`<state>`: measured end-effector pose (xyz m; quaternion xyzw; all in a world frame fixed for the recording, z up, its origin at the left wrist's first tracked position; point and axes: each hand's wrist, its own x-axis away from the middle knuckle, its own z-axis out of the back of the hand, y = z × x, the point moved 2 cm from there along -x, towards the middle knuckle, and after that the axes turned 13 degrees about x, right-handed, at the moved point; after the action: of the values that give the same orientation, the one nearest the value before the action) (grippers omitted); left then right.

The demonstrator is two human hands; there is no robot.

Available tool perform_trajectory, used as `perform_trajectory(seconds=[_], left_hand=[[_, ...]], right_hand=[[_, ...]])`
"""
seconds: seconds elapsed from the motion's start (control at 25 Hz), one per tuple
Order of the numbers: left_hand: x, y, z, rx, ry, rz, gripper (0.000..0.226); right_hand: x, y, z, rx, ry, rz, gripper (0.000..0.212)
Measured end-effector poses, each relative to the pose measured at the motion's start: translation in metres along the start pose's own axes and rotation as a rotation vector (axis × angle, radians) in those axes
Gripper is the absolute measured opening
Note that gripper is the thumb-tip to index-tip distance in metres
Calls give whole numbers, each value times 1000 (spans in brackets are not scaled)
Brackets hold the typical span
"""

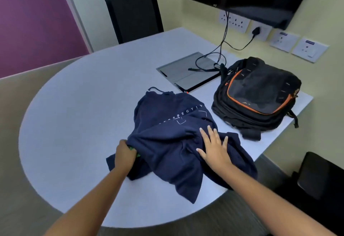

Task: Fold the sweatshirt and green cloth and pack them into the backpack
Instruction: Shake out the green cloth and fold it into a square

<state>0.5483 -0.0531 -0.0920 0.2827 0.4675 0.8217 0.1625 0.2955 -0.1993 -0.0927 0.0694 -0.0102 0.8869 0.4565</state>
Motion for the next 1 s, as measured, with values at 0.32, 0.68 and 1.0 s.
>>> perform_trajectory(seconds=[0.32, 0.68, 1.0], left_hand=[[12, -26, -23, -93, -19, -39, 15], [-11, 42, -15, 97, 266, -201, 32], [-76, 101, 21, -104, 243, -280, 22]], right_hand=[[30, 9, -71, 78, -220, -172, 87], [-100, 67, 83, -293, 188, 164, 26], [-219, 67, 173, -543, 256, 62, 35]])
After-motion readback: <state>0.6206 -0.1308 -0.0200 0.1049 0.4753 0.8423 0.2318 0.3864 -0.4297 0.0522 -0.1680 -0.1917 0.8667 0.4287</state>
